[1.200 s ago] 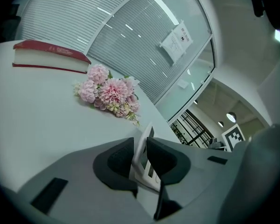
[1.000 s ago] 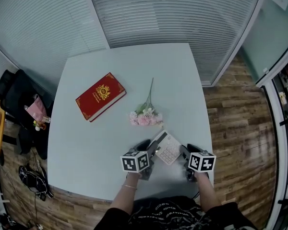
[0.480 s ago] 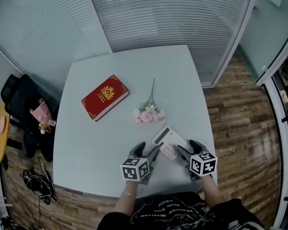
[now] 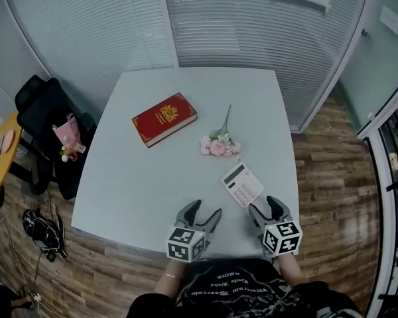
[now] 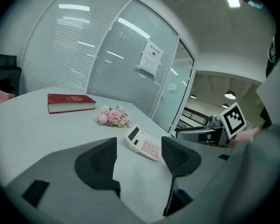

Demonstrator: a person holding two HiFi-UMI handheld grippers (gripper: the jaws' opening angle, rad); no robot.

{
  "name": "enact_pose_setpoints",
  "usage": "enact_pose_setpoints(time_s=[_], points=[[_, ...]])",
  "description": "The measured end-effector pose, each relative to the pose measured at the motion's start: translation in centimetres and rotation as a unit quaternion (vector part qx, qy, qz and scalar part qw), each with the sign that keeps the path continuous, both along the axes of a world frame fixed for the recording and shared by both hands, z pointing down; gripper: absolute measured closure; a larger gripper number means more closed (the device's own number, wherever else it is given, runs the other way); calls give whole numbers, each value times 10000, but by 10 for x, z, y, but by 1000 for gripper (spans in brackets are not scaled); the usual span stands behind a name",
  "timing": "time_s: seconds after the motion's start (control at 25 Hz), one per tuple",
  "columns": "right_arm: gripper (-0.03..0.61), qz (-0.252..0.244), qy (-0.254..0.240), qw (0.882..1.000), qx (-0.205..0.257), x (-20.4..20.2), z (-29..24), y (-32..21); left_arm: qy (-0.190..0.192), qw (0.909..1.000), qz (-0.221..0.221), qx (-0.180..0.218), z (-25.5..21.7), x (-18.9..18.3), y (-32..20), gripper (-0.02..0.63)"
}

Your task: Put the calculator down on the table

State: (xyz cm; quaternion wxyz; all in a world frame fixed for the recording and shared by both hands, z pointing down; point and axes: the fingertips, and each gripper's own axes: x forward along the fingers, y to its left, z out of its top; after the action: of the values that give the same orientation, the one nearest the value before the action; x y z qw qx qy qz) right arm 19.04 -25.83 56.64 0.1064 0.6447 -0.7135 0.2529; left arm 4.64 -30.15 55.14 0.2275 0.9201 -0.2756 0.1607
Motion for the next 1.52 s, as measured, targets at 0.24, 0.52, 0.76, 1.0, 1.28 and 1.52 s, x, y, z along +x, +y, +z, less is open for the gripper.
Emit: enact_pose_setpoints(time_s=[0.24, 0.52, 0.76, 1.0, 1.28, 1.52], points=[[293, 2, 241, 9997, 98, -33, -4, 36, -27, 9997, -128, 189, -3, -40, 40, 311], [298, -140, 512, 9984, 203, -77, -6, 75, -73, 9991, -264, 334, 8, -76, 90, 311], [301, -157, 609, 9979, 151, -99, 2, 98, -202, 9993, -135, 290, 21, -93, 107, 311], [333, -186, 706, 9970, 260, -106, -5, 105, -92, 9991, -67, 414, 9, -96, 108, 313], [456, -233, 908, 9948, 397, -104, -13, 114, 104, 9986, 165, 494, 0, -85, 123, 431], [569, -538, 1238, 9904, 305, -108, -9, 117, 256, 9976, 273, 591, -8, -76, 125, 591]])
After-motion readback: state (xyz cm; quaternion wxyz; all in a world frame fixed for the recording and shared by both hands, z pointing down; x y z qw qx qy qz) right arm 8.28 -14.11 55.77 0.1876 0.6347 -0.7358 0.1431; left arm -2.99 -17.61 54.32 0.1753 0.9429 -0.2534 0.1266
